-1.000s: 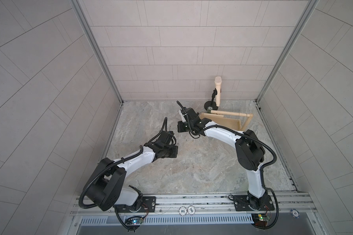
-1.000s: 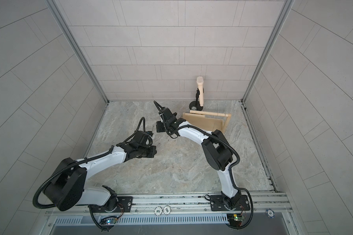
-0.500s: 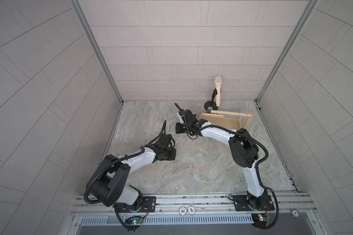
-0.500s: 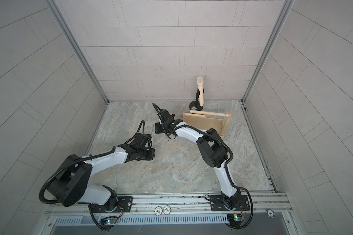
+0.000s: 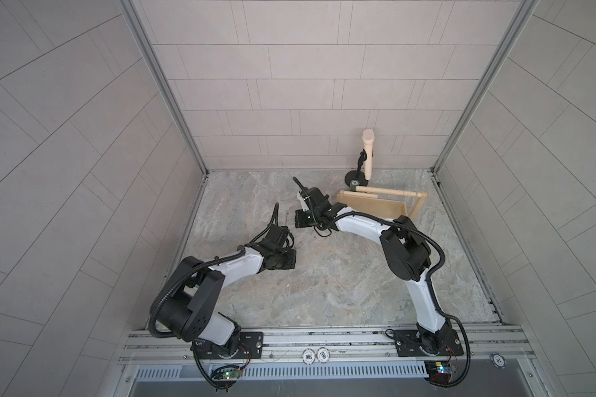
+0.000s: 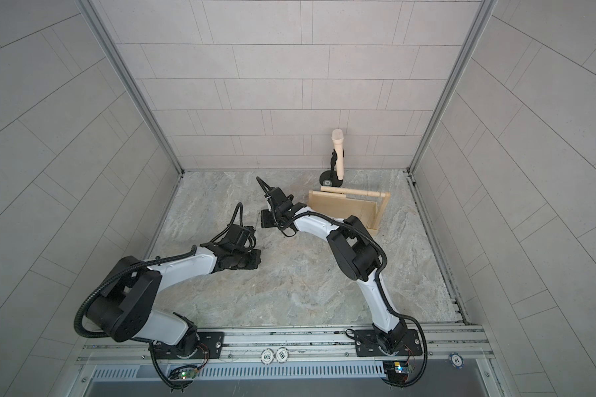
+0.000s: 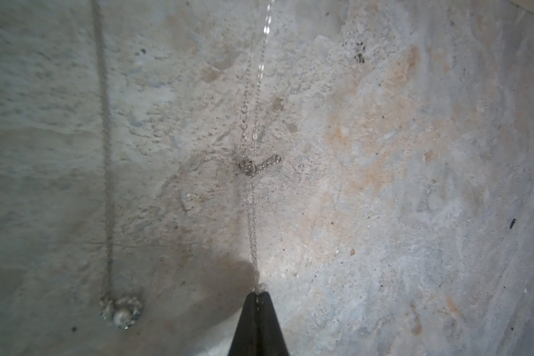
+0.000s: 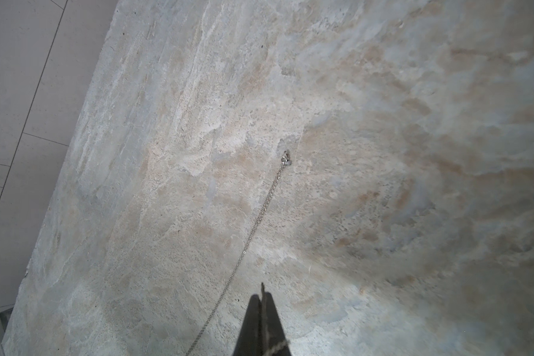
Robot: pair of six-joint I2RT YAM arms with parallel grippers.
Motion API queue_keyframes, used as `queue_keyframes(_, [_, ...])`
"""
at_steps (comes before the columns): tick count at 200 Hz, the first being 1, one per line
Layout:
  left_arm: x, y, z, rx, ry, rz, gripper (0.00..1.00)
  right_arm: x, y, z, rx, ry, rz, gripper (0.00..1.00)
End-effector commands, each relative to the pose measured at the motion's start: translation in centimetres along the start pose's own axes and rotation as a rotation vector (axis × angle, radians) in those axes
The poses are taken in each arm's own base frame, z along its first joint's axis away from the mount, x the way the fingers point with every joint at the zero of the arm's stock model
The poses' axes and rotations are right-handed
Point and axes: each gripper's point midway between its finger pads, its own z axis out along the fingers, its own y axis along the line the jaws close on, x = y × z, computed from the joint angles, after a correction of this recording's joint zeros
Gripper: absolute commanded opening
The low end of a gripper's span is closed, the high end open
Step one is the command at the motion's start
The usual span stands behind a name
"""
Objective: Take the necklace off the jewelry display stand
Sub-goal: Place the necklace at the center of the board.
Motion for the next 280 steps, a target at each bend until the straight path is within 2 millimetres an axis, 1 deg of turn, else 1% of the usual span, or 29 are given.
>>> queue_keyframes(1, [0.4, 0.7, 0.5, -0.023, 0.024, 0.001, 0.01, 0.2, 0.1, 0.8, 0.001, 0.005, 0.017, 0.00])
queue_keyframes(48, [0.6, 0.8, 0.6, -0.025, 0.033, 0.003, 0.02, 0.2, 0.1, 1.1, 0.002, 0.008, 0.020, 0.00])
queue_keyframes(93, [0.9, 1.4, 0.7, -0.048, 0.042, -0.003, 0.04, 0.3, 0.0, 1.2, 0.007, 0.012, 0.018, 0.00])
queue_keyframes(154, [1.1, 1.6, 0.5, -0.055, 0.030, -0.008, 0.08, 0.2, 0.0, 1.3, 0.004, 0.013, 0.019, 0.00])
queue_keyframes(200, [1.2, 1.9, 0.5, -0.069, 0.033, -0.010, 0.09, 0.6, -0.1, 1.6, 0.005, 0.021, 0.024, 0.00])
queue_keyframes(243, [1.2, 2.0, 0.3, -0.072, 0.019, -0.010, 0.11, 1.0, 0.3, 1.8, 0.000, 0.029, 0.022, 0.00])
queue_keyframes(280, [1.1, 2.0, 0.2, -0.076, 0.013, -0.011, 0.12, 0.9, 0.5, 2.0, -0.005, 0.028, 0.023, 0.00])
